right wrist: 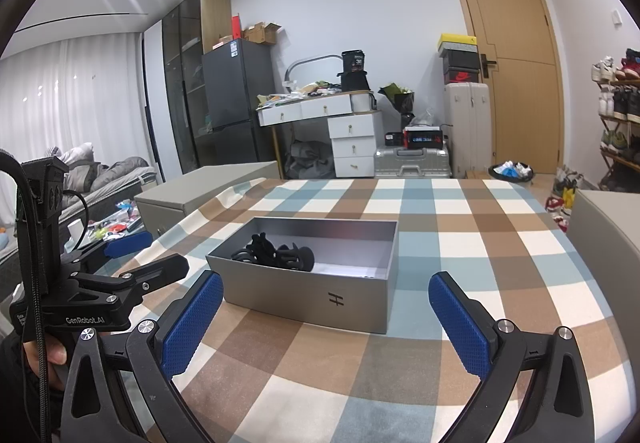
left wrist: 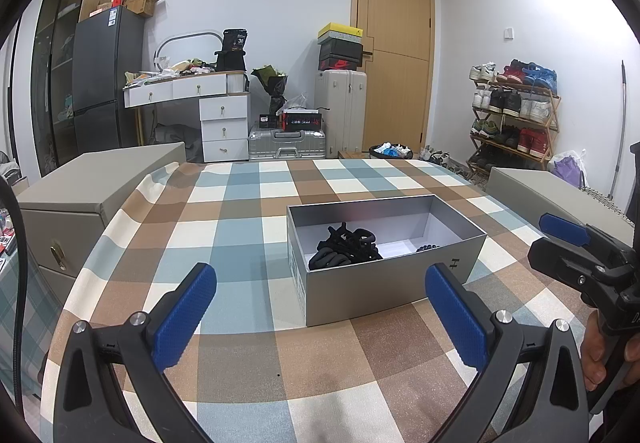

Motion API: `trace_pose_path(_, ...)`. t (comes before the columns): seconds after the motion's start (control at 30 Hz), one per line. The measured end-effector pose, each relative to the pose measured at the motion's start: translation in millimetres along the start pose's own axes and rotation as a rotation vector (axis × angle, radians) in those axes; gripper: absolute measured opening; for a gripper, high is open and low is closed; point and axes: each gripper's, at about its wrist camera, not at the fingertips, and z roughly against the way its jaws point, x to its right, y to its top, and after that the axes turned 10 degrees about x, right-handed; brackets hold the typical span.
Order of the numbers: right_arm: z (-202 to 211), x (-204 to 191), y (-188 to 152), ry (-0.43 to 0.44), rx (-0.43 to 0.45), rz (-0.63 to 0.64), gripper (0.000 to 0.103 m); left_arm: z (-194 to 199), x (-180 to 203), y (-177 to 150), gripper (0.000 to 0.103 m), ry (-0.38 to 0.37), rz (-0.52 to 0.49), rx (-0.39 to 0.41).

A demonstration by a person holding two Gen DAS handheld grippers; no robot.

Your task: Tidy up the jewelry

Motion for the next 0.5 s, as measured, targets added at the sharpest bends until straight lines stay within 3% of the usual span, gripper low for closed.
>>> trace_pose_path(0.5, 0.1, -0.4, -0.1, 0.002, -0.001, -0.001, 0.103, 1.3, 2.1, -0.9, 0.102, 0.007, -0.007, 0.009)
